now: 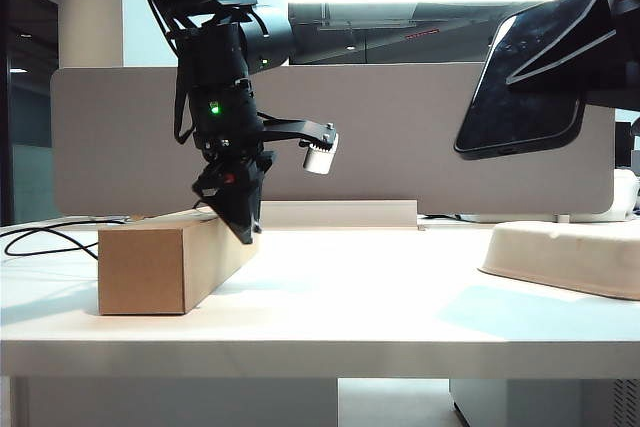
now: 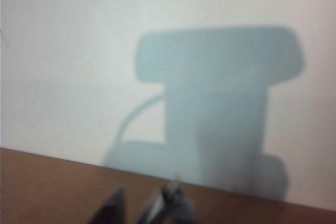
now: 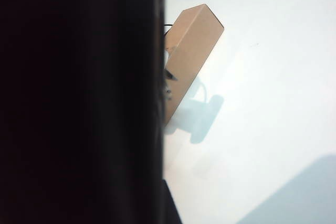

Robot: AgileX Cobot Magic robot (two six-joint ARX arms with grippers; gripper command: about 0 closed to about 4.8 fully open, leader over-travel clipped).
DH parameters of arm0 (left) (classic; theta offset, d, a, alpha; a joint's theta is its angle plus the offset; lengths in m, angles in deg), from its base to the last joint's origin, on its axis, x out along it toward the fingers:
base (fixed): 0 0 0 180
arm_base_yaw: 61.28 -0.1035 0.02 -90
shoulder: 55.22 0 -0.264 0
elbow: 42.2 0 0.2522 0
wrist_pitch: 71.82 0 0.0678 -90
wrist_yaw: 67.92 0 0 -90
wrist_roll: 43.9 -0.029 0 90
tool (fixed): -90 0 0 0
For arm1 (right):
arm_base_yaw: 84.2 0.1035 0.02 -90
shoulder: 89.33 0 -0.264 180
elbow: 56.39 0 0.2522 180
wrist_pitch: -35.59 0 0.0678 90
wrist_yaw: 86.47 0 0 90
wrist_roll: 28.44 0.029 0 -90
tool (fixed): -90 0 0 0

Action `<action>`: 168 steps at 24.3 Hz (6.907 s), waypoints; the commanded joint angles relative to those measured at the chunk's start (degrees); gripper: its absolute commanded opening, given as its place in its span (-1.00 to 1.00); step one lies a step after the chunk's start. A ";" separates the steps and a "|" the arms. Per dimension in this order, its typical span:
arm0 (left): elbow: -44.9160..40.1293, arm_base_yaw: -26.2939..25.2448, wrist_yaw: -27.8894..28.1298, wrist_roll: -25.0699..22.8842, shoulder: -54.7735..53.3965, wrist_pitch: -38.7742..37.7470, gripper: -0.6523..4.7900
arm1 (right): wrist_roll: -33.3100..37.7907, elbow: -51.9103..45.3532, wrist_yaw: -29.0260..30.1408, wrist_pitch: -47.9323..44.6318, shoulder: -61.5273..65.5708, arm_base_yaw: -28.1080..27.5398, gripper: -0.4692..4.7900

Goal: Pick up the charging cable and the phone, plug the charging cable into the charging port on the phone, and finally place them back on the table.

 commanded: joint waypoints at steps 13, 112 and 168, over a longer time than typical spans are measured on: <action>0.22 0.22 1.11 3.13 0.28 0.68 -0.78 | -1.49 0.44 -0.83 -2.10 -0.33 0.00 -0.84; 0.17 5.88 -74.10 51.87 17.03 16.02 -0.78 | 31.36 11.15 0.68 -35.76 -2.97 2.05 -0.84; 0.15 5.03 -66.58 56.52 16.44 6.38 -0.33 | 21.33 11.15 -4.52 -28.26 -1.60 3.41 -0.84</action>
